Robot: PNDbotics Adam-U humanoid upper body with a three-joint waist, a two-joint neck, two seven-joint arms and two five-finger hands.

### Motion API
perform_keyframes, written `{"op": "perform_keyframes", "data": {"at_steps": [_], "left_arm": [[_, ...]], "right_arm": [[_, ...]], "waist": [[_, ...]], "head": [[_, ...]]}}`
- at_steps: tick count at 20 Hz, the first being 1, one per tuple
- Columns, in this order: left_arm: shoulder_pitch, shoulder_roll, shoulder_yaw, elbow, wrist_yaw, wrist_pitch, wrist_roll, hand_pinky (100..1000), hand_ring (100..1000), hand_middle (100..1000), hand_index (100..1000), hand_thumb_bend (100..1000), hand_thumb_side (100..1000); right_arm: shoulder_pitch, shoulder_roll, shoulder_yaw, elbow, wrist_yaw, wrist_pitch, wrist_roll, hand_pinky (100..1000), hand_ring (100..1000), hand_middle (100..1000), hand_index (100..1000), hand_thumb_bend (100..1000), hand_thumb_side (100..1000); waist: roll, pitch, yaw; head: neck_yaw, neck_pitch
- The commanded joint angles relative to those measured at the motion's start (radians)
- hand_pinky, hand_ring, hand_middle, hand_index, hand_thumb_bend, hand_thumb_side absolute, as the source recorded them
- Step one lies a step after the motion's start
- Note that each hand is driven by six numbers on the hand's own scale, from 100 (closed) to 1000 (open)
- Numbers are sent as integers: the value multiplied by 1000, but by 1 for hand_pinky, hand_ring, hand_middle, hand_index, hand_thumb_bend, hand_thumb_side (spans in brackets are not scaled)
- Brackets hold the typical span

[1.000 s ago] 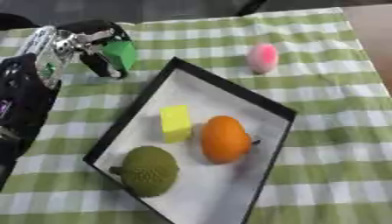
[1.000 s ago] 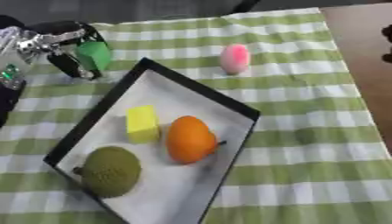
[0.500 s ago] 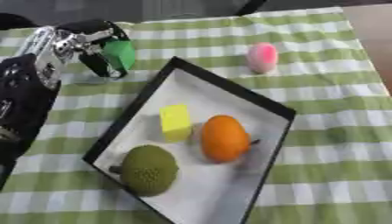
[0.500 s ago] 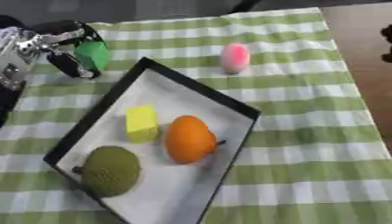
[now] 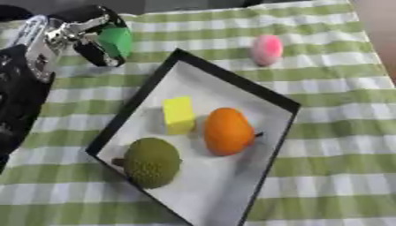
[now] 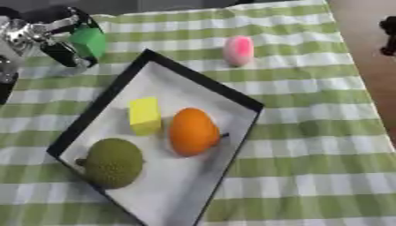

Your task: Pick up objects on the table and place them in the box.

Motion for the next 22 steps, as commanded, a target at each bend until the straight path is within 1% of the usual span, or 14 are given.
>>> {"op": "perform_keyframes", "data": {"at_steps": [1, 4, 8, 11, 12, 14, 16, 18, 20, 21, 22], "left_arm": [[-18, 34, -13, -34, 21, -9, 0, 677, 636, 714, 770, 357, 100], [-13, 41, -42, -54, 36, -14, -2, 675, 638, 708, 768, 365, 100], [-3, 54, -93, -103, 78, -22, -19, 674, 641, 705, 767, 364, 100], [2, 62, -113, -132, 116, -15, -35, 674, 641, 705, 767, 364, 100], [3, 59, -121, -142, 125, -16, -40, 672, 652, 692, 758, 334, 100], [21, 56, -159, -183, 152, -35, -52, 673, 652, 690, 757, 341, 100], [40, 60, -190, -233, 183, -41, -59, 670, 643, 684, 753, 325, 100], [52, 66, -209, -270, 214, -30, -67, 670, 642, 683, 752, 321, 100], [56, 74, -220, -293, 246, -11, -78, 670, 642, 683, 752, 321, 100], [52, 80, -229, -306, 262, -8, -86, 666, 647, 683, 755, 371, 100], [51, 88, -247, -326, 277, -14, -93, 666, 647, 683, 755, 375, 100]], "right_arm": [[-3, -41, -6, -4, -14, -5, 2, 901, 1000, 889, 901, 100, 625], [9, -47, -7, 0, -21, -5, 1, 900, 1000, 889, 901, 100, 619], [20, -52, -10, 4, -32, -7, -4, 900, 1000, 889, 902, 100, 614], [23, -53, -12, 5, -37, -6, -6, 900, 1000, 889, 902, 100, 614], [25, -52, -15, 7, -40, -5, -9, 901, 1000, 891, 904, 100, 613], [38, -51, -23, 14, -47, 0, -18, 900, 1000, 891, 904, 100, 612], [45, -51, -27, 18, -54, 3, -23, 900, 1000, 891, 904, 100, 610], [47, -51, -28, 20, -57, 5, -24, 900, 1000, 891, 904, 100, 609], [48, -52, -29, 21, -59, 6, -25, 900, 1000, 891, 904, 100, 609], [47, -55, -30, 21, -60, 6, -26, 900, 1000, 890, 904, 100, 601], [51, -58, -30, 24, -62, 7, -27, 900, 1000, 890, 904, 100, 601]], "waist": [[4, -55, 5], [3, -81, 20], [3, -109, 41], [3, -114, 46], [2, -120, 50], [1, -145, 60], [1, -161, 61], [2, -170, 60], [3, -172, 60], [4, -178, 58], [5, -191, 57]], "head": [[-8, 19], [-22, 43], [-37, 64], [-40, 68], [-44, 73], [-58, 93], [-69, 105], [-72, 111], [-73, 112], [-78, 114], [-83, 121]]}}
